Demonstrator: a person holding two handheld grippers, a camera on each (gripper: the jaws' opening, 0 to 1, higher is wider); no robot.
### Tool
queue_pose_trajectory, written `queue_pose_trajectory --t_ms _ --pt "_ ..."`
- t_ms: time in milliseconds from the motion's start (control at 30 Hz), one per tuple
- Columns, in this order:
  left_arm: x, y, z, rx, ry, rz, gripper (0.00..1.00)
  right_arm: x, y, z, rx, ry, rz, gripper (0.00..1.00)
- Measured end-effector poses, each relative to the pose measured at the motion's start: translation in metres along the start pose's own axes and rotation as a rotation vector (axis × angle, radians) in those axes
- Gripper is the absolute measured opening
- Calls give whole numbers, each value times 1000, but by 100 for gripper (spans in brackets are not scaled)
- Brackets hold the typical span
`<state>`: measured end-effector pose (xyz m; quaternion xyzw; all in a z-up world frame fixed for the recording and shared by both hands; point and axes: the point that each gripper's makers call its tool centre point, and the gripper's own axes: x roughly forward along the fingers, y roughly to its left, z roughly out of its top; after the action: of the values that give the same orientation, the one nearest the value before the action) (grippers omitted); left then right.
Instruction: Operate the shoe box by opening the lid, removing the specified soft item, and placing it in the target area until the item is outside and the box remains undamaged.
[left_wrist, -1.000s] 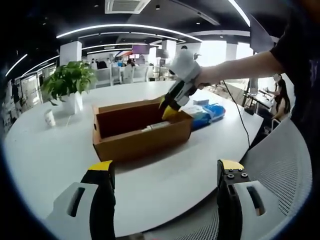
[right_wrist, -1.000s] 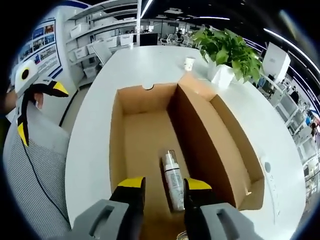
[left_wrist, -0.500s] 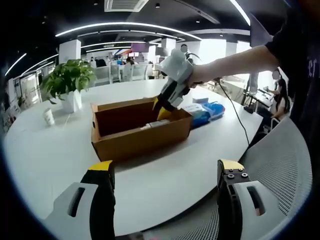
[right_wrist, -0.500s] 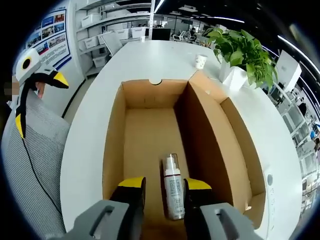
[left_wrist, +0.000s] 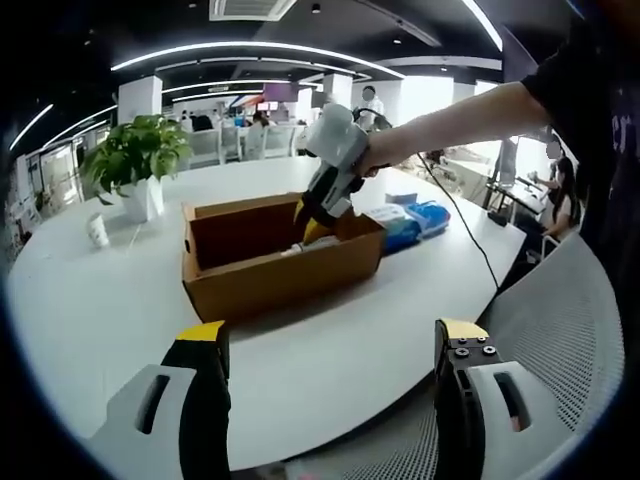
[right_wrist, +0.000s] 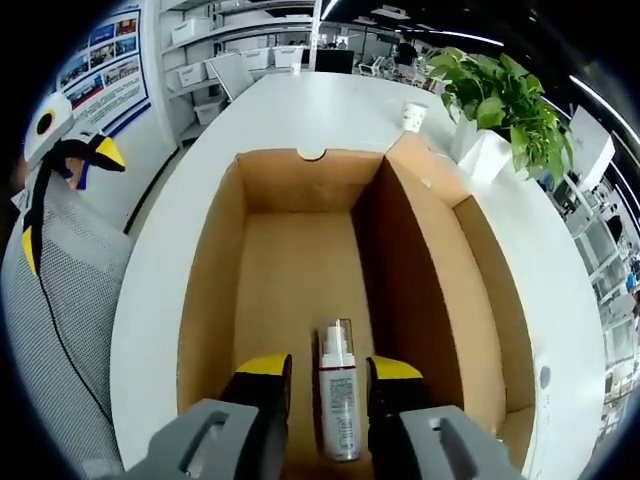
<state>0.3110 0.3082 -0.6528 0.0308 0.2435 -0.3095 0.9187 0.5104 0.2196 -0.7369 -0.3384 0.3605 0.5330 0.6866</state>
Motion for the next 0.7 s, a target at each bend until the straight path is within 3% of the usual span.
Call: queue_pose_trajectory --t_ms 700 --pt "-1 3 -1 -20 2 8 83 30 2 -1 -82 95 56 25"
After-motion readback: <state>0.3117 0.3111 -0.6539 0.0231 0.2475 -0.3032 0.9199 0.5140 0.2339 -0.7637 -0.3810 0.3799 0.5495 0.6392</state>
